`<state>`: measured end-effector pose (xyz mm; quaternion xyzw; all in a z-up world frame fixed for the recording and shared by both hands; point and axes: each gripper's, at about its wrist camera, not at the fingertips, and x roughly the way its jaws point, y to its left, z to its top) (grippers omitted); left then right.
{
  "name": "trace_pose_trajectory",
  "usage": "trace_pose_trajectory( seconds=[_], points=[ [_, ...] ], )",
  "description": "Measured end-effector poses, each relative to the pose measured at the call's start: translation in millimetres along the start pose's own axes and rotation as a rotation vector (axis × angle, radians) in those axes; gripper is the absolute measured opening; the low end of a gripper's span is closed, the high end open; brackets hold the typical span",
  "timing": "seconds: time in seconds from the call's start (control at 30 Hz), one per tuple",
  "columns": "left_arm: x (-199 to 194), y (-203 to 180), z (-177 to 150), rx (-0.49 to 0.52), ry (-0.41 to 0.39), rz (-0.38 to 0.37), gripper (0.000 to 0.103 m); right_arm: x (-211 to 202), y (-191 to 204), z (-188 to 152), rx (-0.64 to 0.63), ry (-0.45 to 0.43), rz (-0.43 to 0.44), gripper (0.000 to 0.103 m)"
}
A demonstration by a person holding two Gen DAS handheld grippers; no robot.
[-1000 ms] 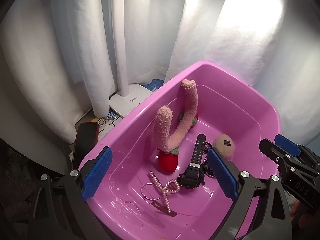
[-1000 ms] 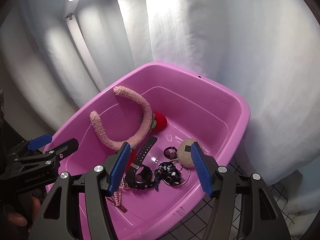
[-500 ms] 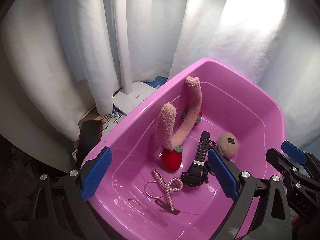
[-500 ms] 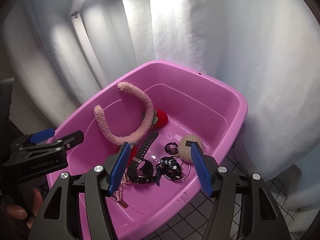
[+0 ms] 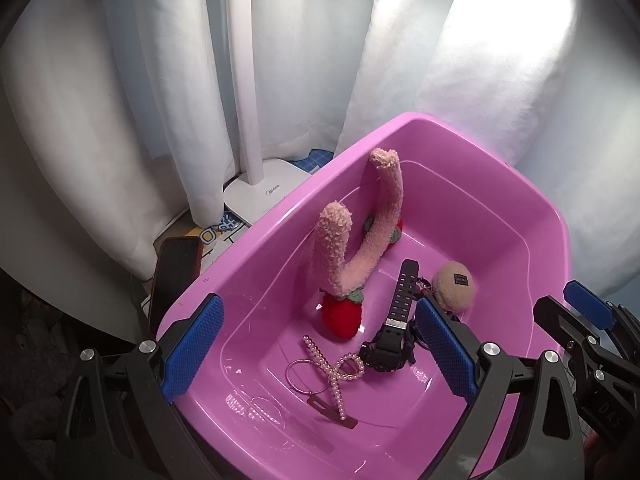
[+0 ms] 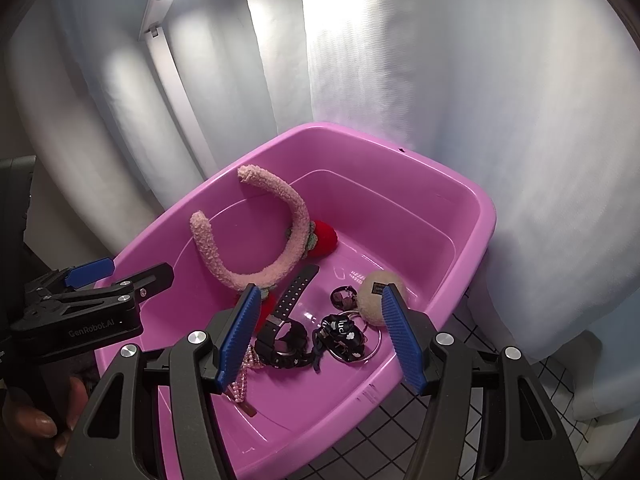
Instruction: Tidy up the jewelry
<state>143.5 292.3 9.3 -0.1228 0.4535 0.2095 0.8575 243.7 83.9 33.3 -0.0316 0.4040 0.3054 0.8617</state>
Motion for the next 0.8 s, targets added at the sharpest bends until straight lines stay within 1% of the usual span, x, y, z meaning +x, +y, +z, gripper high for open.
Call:
trace_pose_trajectory(
  seconds=[0.23, 0.43, 0.63, 0.8],
  points=[
    [1.1, 0.7, 0.8, -0.007, 0.003, 0.0, 0.095, 0.9, 1.2, 0.8, -0.005, 0.005, 0.002, 0.06],
    [-3.5, 1.1, -0.9, -0.009, -0.019, -0.013, 0.096, 2.6, 1.9, -0.9, -0.007, 0.012, 0.005, 0.06],
    [0.8, 4.8, 0.0, -0.041, 0.02, -0.017, 0.096, 2.0, 2.4, -1.4, -0.007, 0.011, 0.004, 0.06],
    [1.3, 8.6, -0.5, -0.051, 0.02, -0.006, 0.096, 1.5, 1.4, -2.3, -0.001, 0.008, 0.001, 0.062]
  ],
)
